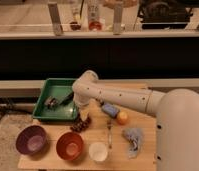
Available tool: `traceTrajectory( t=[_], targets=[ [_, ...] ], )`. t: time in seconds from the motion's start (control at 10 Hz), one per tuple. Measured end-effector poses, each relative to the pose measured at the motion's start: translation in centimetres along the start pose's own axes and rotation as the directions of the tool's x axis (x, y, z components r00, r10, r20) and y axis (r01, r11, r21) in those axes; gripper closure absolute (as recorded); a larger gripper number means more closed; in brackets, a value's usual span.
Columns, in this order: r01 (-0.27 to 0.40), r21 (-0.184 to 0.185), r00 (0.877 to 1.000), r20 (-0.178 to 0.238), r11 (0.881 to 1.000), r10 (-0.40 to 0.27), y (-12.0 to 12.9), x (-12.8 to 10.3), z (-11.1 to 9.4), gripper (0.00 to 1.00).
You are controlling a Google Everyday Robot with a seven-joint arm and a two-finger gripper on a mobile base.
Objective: Place grapes in tray
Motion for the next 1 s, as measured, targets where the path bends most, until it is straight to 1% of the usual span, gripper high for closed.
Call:
traceTrajectory(
  t=[0.1,0.3,0.4,0.5,0.6,0.8,1.0],
  targets=[
    [0.003,0.001,1.000,0.003,1.000,-0.003,-0.3,-0.1,-0.8,0.20],
    [0.000,-0.013,1.000,0.003,1.000,0.000,-0.2,-0.1,-0.8,0.20],
    [-0.012,-0.036,1.000,-0.009,0.999,0.012,0.3,0.4,0.0,0.20],
    [-0.019,-0.051,1.000,-0.015,0.999,0.018,0.7,0.5,0.6,0.20],
    [-0.029,-0.060,0.999,-0.022,0.998,0.028,1.1,0.9,0.9,0.20],
    [-0.073,-0.079,0.997,-0.038,0.994,0.070,2.0,2.1,0.8,0.20],
    [-0.105,-0.110,0.994,-0.049,0.988,0.100,3.1,3.2,1.7,0.20]
  ],
)
